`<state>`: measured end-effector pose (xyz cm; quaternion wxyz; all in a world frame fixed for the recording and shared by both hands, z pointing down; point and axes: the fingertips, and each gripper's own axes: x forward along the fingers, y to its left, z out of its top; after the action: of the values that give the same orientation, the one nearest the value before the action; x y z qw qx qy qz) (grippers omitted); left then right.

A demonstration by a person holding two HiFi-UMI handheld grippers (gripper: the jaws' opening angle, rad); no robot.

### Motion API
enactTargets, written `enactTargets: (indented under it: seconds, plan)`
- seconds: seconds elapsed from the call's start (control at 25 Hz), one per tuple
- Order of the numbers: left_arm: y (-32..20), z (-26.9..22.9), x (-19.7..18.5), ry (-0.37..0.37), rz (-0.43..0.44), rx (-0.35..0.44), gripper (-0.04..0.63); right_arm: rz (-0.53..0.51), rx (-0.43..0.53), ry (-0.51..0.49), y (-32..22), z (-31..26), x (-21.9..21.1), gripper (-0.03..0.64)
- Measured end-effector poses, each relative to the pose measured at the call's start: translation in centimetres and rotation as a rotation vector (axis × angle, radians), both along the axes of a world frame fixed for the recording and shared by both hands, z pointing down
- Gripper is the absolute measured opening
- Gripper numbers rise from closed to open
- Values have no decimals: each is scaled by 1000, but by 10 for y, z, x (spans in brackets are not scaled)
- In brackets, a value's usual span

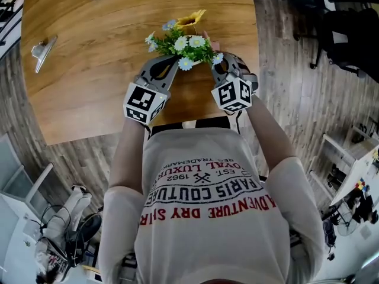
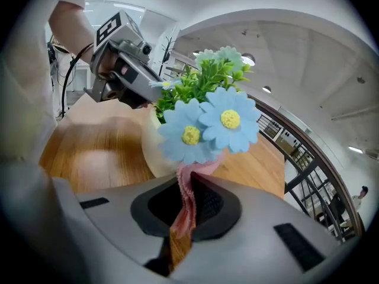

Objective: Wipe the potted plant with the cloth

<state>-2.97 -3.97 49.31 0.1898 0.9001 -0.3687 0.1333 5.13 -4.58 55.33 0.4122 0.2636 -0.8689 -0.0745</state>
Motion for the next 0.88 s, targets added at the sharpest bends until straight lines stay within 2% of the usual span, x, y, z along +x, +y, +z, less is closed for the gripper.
enactTargets:
  seconds: [0.24, 0.4, 0.64, 0.88]
  plan:
    - [-1, -2, 2, 27, 57, -6, 15, 45, -25, 25, 14, 2, 0, 35]
    - [0, -1, 2, 11, 110, 3, 15, 73, -76, 6, 26, 5, -6, 35]
    - [1, -1, 4, 2, 183, -3, 15, 77, -99, -30, 48, 6, -33, 35]
    - [2, -1, 2, 50, 202, -28, 15, 118, -110, -72, 56, 4, -60, 35]
